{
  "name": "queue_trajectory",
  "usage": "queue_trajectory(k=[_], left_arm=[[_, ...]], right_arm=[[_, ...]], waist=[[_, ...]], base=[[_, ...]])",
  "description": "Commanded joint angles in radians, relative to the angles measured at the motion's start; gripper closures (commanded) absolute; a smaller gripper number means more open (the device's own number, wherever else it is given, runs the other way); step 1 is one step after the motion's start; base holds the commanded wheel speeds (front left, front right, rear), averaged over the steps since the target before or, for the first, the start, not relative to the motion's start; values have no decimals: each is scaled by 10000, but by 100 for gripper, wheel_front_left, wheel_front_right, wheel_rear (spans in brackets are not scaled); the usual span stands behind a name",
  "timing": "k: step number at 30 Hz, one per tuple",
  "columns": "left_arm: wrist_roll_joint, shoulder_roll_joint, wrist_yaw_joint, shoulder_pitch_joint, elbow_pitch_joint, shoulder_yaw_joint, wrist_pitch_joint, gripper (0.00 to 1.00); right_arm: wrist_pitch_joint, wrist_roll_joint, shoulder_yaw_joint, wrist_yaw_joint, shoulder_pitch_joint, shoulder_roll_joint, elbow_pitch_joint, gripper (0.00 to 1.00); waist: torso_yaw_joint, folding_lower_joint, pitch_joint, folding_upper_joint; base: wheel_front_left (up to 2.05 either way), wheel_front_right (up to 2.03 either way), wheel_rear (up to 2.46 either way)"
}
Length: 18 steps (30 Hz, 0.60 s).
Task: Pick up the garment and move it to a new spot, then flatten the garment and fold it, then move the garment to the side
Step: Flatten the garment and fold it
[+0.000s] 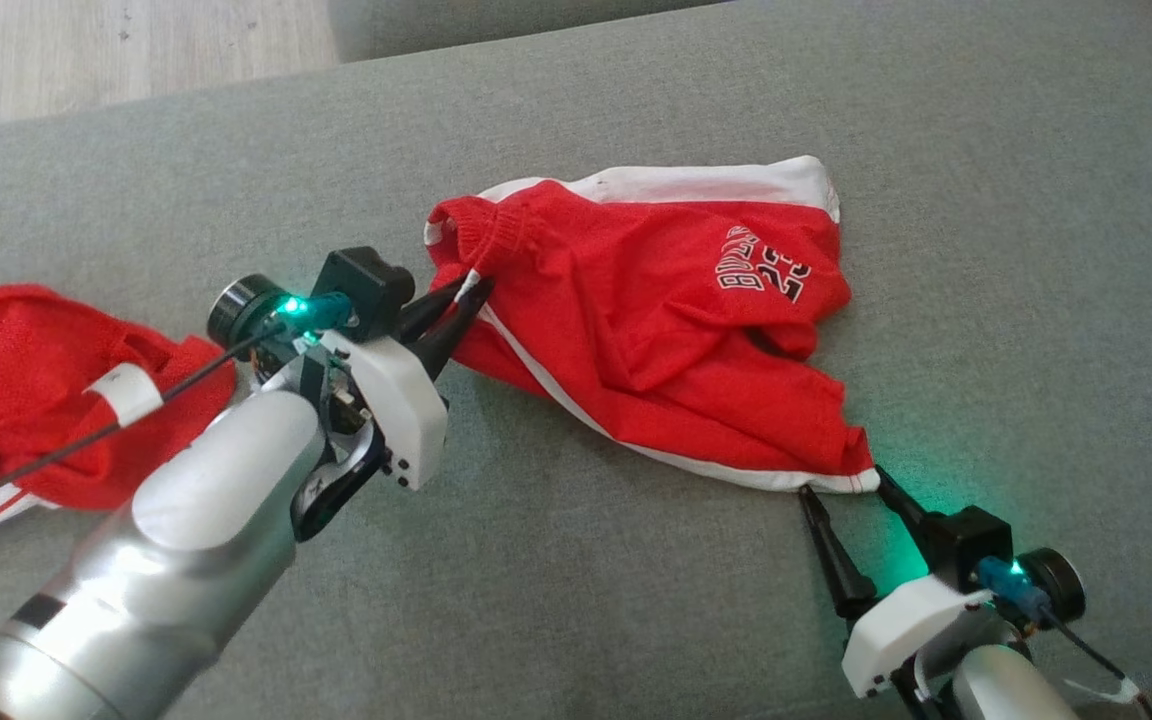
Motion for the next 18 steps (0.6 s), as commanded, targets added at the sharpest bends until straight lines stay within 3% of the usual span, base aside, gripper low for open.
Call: queue_trajectory(k=[1,2,10,18], left_arm=[[-79,359,93,-401,-262,377,6,100],[-89,365,99,-400,-260,376,6,100],[-208,552,151,-355,-289,482,-90,100],[-604,1044,183,-402,-600,875,-60,100]], right_arm=[[-85,-22,300,-7,-329,-54,-101,29],[-81,-12,321,-7,-348,-55,-74,98],[-241,77,270,-7,-499,-180,-226,100],[-35,596,-61,-7,-1006,-719,-1321,100]], waist=[[5,0,-1,0],[8,0,2,0],[73,0,-92,0],[239,0,-475,0]], base=[[0,0,0],[0,0,0],[0,0,0],[0,0,0]])
